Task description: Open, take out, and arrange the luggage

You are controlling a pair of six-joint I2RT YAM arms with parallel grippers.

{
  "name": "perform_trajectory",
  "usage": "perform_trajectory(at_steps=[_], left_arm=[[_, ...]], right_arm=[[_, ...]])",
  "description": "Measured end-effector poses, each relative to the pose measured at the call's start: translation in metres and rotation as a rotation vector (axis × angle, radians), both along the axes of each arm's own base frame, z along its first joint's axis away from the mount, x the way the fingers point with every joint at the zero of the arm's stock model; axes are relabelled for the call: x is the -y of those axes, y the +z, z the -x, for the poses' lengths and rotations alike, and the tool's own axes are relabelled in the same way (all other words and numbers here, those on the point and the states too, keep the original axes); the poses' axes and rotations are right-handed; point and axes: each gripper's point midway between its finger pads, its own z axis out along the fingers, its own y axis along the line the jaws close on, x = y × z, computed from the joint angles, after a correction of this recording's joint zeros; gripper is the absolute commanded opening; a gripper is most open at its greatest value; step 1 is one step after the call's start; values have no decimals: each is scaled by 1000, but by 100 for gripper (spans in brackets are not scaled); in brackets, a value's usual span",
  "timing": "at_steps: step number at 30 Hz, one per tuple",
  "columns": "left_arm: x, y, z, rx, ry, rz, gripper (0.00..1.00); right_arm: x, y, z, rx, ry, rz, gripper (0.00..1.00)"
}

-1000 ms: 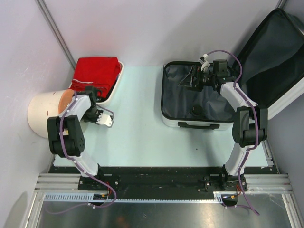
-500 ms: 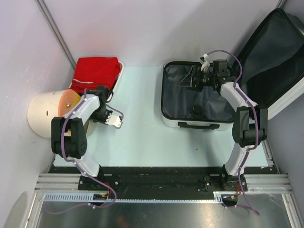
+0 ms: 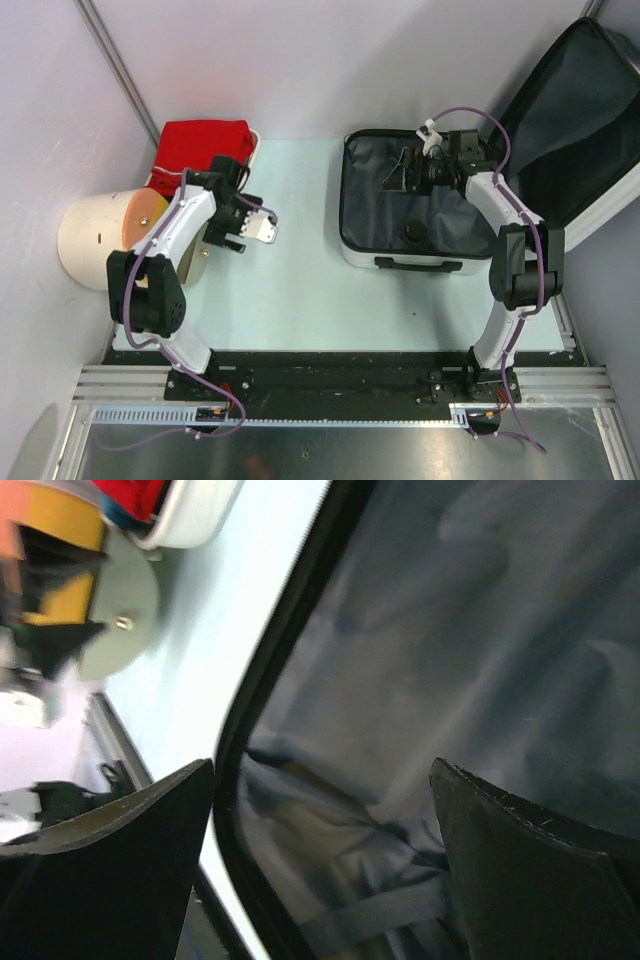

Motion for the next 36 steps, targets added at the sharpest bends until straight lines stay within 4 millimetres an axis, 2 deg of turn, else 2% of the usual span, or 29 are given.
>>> perform_trajectory(at_steps=[4, 10, 13, 15, 18, 21, 24, 28, 31, 34, 36], left_arm=[[33, 42, -21, 107, -6, 113, 100], [93, 134, -51, 289, 48, 396, 100], [114, 172, -61, 326, 115, 553, 100], [127, 184, -63, 309, 162, 644, 100], [140, 181, -61, 238, 225, 734, 100], [151, 167, -58, 141, 292, 788, 100], [159, 152, -57, 57, 351, 818, 100], [165, 144, -53, -8, 397, 844, 100], [168, 144, -50, -28, 417, 860, 100], [169, 145, -48, -45, 435, 872, 100], [170, 145, -47, -53, 447, 878, 100]], right_arm=[[13, -9, 2, 41, 25, 127, 94], [40, -8, -2, 185, 123, 372, 92], [57, -28, 9, 190, 203, 507, 92], [70, -46, 19, 165, 267, 590, 93], [86, -73, 36, 121, 356, 684, 98], [98, -99, 51, 87, 417, 752, 99], [107, -121, 58, 63, 452, 803, 100], [109, -143, 44, 85, 472, 832, 100], [104, -150, 37, 113, 483, 845, 100], [99, -159, 32, 134, 489, 859, 92], [96, -165, 29, 143, 495, 867, 82]])
